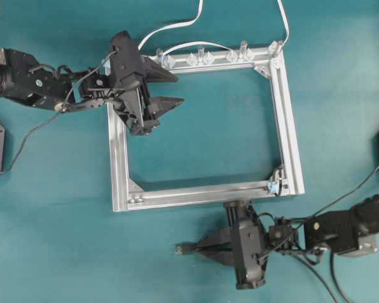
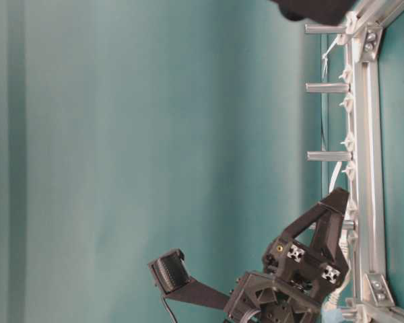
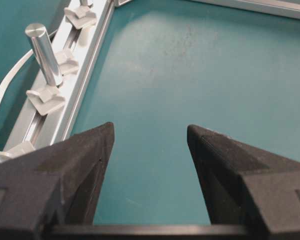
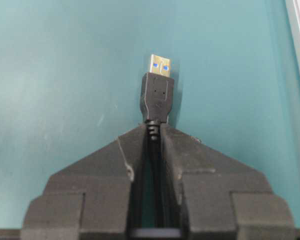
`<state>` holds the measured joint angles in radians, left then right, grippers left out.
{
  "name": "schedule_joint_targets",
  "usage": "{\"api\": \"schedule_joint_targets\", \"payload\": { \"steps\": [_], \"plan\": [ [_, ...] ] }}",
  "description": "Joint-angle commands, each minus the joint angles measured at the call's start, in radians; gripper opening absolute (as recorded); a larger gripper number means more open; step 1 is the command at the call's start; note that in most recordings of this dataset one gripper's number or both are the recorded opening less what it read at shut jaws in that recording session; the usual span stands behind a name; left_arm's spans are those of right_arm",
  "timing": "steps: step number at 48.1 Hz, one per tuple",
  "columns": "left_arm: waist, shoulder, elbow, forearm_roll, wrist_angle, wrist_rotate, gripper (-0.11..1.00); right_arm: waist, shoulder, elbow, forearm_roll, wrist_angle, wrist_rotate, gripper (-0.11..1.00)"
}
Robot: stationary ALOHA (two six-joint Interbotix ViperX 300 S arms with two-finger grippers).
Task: Insert the wire through the string loop located on the right side.
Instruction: 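Lower the right gripper and grasp the USB cable behind the plug, then lift the cable and carry it right toward the frame corner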
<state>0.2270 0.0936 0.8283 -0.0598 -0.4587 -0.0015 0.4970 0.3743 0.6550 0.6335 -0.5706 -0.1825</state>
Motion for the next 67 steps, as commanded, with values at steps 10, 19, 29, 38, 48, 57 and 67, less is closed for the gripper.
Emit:
{"api": "schedule_joint_targets", "payload": {
  "steps": [10, 19, 29, 38, 48, 57, 67],
  "plan": [
    [-0.003, -0.012, -0.006, 0.0, -0.005, -0.003, 0.65, -0.021, -0.117, 0.006, 0.002, 0.052, -0.034, 0.12],
    [-0.003, -0.012, -0.008, 0.0, -0.005, -0.003, 0.65, -0.025, -0.143, 0.003, 0.002, 0.081, -0.074, 0.12],
    [-0.003, -0.012, -0.008, 0.0, -0.005, -0.003, 0.65, -0.026, -0.143, -0.002, 0.002, 0.083, -0.075, 0.12],
    [-0.003, -0.012, -0.006, 0.0, -0.005, -0.003, 0.65, -0.026, -0.143, -0.002, 0.002, 0.083, -0.075, 0.12],
    [-0.003, -0.012, -0.006, 0.0, -0.003, -0.003, 0.65, -0.026, -0.146, -0.002, 0.002, 0.094, -0.075, 0.12],
    [-0.003, -0.012, -0.009, -0.002, -0.005, -0.003, 0.65, -0.025, -0.176, 0.021, 0.002, 0.127, -0.075, 0.12],
    [-0.003, -0.012, -0.017, 0.0, -0.005, -0.003, 0.65, -0.014, -0.241, 0.1, 0.002, 0.132, -0.075, 0.12]
  ]
}}
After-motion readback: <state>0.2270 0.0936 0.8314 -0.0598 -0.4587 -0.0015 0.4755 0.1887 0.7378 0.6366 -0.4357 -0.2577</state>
